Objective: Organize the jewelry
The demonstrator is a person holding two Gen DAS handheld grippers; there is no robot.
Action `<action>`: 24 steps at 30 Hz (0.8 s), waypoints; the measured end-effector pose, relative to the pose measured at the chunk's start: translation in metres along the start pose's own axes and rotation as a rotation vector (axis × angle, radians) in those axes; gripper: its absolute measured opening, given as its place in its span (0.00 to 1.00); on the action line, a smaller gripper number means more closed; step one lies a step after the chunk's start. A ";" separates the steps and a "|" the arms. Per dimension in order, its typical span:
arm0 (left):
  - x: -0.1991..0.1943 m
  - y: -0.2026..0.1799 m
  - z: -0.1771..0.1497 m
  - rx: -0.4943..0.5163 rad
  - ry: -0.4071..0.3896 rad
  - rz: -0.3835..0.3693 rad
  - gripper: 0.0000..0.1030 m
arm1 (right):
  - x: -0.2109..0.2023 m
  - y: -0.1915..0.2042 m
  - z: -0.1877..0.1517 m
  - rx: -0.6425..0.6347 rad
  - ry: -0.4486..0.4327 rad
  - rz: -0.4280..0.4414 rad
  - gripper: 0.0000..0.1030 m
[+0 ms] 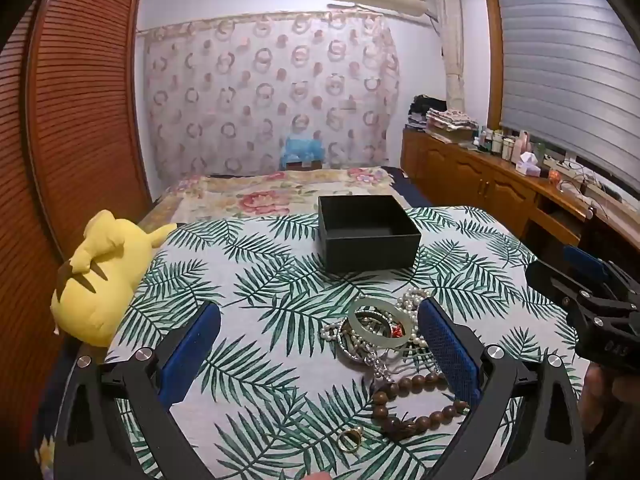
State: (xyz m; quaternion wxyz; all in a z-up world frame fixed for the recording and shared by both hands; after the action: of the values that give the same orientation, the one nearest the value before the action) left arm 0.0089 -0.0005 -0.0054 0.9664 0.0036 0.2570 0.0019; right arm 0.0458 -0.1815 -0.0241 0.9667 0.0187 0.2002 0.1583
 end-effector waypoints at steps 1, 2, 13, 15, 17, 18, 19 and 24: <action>0.000 0.000 0.000 -0.002 -0.006 -0.001 0.93 | 0.000 0.000 0.000 0.000 0.001 0.000 0.98; 0.000 0.000 0.000 -0.001 -0.005 -0.002 0.93 | 0.000 0.000 0.000 0.001 0.001 0.001 0.98; 0.001 0.001 0.000 -0.005 -0.004 -0.006 0.93 | 0.001 0.000 0.000 0.002 0.004 0.002 0.98; 0.001 0.000 0.001 -0.005 -0.005 -0.006 0.93 | 0.001 0.000 -0.001 0.002 0.005 0.002 0.98; 0.002 0.000 0.001 -0.005 -0.007 -0.004 0.93 | 0.001 0.000 -0.001 0.002 0.005 0.001 0.98; 0.003 0.000 0.001 -0.006 -0.006 -0.004 0.93 | 0.001 0.000 -0.001 0.002 0.006 0.002 0.98; 0.000 0.001 0.000 -0.009 -0.008 -0.007 0.93 | 0.001 0.000 -0.001 0.002 0.005 0.001 0.98; 0.001 0.001 0.000 -0.008 -0.009 -0.007 0.93 | 0.001 0.000 -0.001 0.002 0.007 0.001 0.98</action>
State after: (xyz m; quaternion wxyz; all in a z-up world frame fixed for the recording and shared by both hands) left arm 0.0098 0.0001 -0.0055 0.9676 -0.0011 0.2526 -0.0006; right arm 0.0464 -0.1816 -0.0254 0.9659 0.0194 0.2036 0.1586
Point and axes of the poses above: each gripper's, at about its wrist camera, not at the fingertips, and x roughly the way its jaws point, y to its left, z to its top, the point moved 1 cm from there along x, roughly the way its jaws point, and after that the axes turned 1 degree about -y, right-handed, at the moved point
